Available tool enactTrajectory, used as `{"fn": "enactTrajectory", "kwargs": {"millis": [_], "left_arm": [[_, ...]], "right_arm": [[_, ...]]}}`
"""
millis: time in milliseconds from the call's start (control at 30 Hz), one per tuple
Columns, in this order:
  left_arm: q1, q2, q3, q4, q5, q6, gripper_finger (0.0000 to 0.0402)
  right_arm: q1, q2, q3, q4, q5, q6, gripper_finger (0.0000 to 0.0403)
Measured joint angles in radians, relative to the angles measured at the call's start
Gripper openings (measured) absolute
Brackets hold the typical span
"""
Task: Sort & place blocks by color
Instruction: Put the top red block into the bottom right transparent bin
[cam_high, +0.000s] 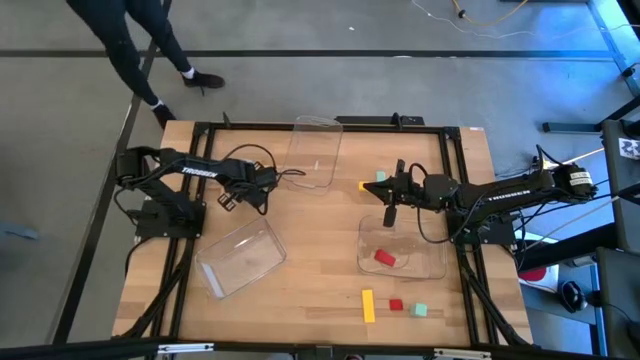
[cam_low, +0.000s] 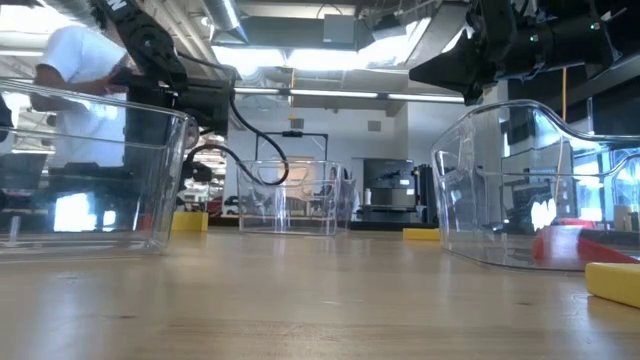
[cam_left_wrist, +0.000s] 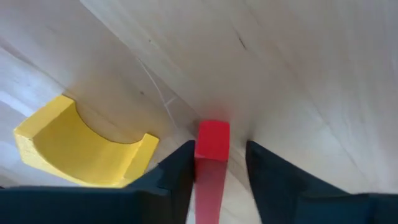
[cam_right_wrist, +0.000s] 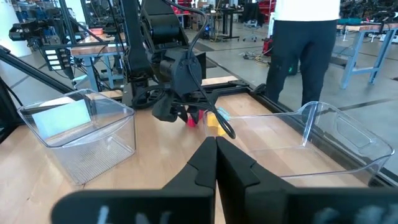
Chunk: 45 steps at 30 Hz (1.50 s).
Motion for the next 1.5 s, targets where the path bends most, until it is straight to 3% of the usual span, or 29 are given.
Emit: {"fn": "enactTrajectory", "kwargs": {"millis": [200,400,667,800,967,1267,1500], "left_arm": [[0.000,0.000,0.000,0.003,-0.012,-0.029,0.0046],[-0.026,-0.005,0.018,-0.039,-0.033,-0.097,0.0046],[-0.061,-0.007,0.177,-0.202,-0.080,-0.229,0.0046],[-0.062,-0.046,0.263,-0.237,-0.137,-0.240,0.0046],[-0.062,-0.162,0.359,-0.206,-0.132,-0.318,0.0046],[-0.091,-0.463,0.325,0.184,0.130,-0.508,0.0046],[-0.110,-0.603,0.043,0.736,0.329,-0.642,0.0046]], "right_arm": [[0.000,0.000,0.000,0.000,0.000,0.000,0.0006],[0.000,0.000,0.000,0.000,0.000,-0.001,0.0006],[0.000,0.000,0.000,0.000,0.000,-0.002,0.0006],[0.000,0.000,0.000,0.001,0.000,-0.003,0.0006],[0.000,0.000,0.000,0.000,0.000,-0.005,0.0006],[0.000,0.000,0.000,-0.002,0.000,-0.005,0.0006],[0.000,0.000,0.000,-0.002,0.000,-0.005,0.0006]]}}
